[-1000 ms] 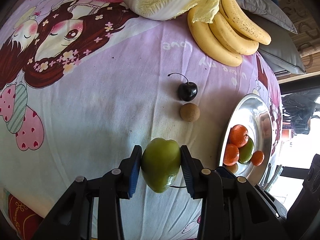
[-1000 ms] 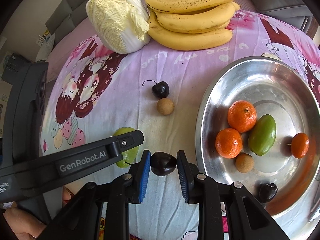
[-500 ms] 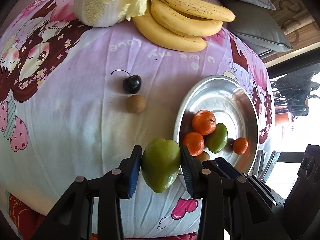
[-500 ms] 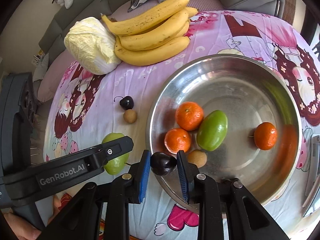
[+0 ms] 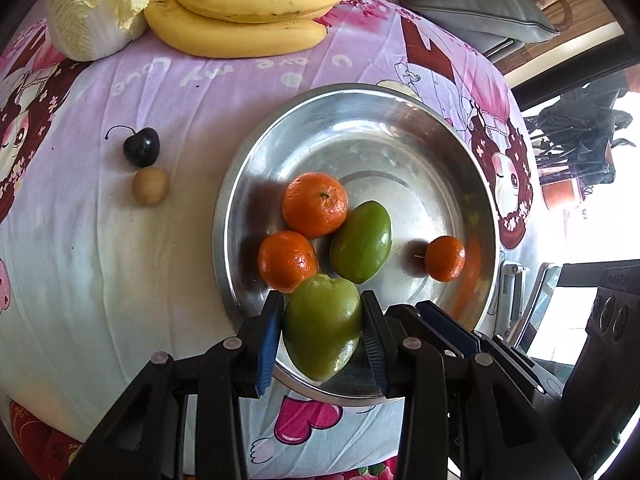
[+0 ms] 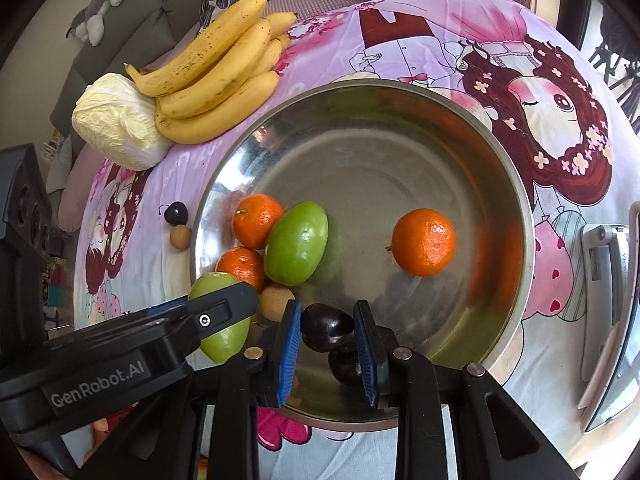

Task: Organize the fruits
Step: 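Lower the cherry and mango into the bowl and open both grippers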

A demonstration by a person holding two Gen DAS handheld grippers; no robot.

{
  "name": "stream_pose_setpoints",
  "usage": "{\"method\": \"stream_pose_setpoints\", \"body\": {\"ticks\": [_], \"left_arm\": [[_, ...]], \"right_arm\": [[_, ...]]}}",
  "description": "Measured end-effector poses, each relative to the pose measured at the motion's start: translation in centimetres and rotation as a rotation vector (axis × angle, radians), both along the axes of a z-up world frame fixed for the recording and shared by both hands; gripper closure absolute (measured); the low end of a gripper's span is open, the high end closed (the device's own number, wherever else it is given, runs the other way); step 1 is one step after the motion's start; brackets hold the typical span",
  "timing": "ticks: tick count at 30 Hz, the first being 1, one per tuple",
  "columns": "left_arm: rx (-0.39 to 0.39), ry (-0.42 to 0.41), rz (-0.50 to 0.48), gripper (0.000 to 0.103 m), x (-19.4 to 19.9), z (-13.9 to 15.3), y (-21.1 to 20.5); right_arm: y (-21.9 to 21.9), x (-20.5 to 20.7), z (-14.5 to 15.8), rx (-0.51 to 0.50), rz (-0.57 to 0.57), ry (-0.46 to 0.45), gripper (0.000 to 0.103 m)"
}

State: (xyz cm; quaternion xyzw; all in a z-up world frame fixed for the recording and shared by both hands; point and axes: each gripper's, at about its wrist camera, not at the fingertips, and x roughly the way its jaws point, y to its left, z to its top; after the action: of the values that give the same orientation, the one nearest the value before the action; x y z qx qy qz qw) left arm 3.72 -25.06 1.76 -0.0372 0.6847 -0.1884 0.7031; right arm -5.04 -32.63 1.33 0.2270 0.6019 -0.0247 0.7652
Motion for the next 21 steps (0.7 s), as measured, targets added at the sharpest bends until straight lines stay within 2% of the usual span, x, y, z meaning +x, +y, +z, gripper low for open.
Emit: {"method": "stream_pose_setpoints", "body": {"ticks": [7,17,21], "left_arm": [[0.015,0.017,0.028,0.063,0.0,-0.2,0.5],[-0.025,0.041,0.051,0.063,0.2,0.2,2.0],[-0.033,0.025,0.045,0.062,0.1,1.0,2.4]], "right_arm": [[0.7,0.4,0.0,-0.007,0.015,0.007,0.074],[1.3,0.9,0.1,-0.047,0.037,0.006,0.074],[1.5,1.0,0.2,-0.060,0.040,0.008,0.074]]}}
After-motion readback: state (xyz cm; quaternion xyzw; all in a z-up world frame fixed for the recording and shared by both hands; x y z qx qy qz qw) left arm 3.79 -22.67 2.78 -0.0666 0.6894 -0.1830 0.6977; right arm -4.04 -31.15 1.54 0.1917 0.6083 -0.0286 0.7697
